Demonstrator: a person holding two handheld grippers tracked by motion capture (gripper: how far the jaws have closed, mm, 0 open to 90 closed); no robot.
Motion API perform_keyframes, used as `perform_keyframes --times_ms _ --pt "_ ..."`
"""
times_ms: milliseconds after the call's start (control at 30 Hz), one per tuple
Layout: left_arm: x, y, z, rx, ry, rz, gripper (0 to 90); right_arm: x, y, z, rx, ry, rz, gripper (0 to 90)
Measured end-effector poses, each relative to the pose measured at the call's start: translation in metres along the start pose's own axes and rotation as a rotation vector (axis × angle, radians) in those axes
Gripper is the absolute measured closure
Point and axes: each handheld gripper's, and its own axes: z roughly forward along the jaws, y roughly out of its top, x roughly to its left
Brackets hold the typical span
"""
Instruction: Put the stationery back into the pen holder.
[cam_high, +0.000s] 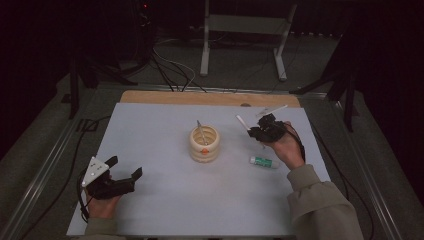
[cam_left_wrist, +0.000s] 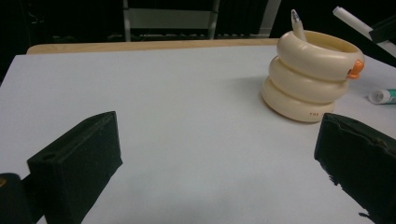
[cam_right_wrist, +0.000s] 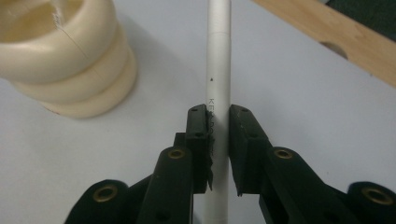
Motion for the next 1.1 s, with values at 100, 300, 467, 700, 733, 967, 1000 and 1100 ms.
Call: perform_keyframes --times_ms 100,300,467,700,733,967,1000,1100 --pt "0.0 0.0 0.0 -0.001 0.0 -0.001 1.0 0.004 0.004 -0.002 -0.017 0.0 -0.004 79.2" --pt "0.0 0.0 0.0 -0.002 -0.001 -0.003 1.0 0.011 0.011 -0.005 -0.046 0.001 -0.009 79.1" --pt "0.0 0.0 0.0 -0.004 -0.002 -0.003 1.0 0.016 0.014 -0.007 -0.066 0.004 -0.007 79.2" --pt "0.0 0.0 0.0 0.0 -0.002 -0.003 1.0 0.019 0.018 -0.011 -0.101 0.008 0.005 79.2" --pt "0.0 0.0 0.0 0.002 -0.002 -0.002 1.0 0.019 0.019 -0.012 -0.105 0.007 0.007 79.2" --pt "0.0 0.0 0.0 0.003 -0.002 -0.002 1.0 0.023 0.025 -0.019 -0.144 0.014 0.012 79.2" --pt "0.0 0.0 0.0 0.003 -0.002 -0.002 1.0 0.024 0.026 -0.02 -0.152 0.017 0.015 79.2" --pt "0.0 0.0 0.0 0.003 -0.003 -0.002 1.0 0.027 0.029 -0.022 -0.165 0.019 0.014 79.2"
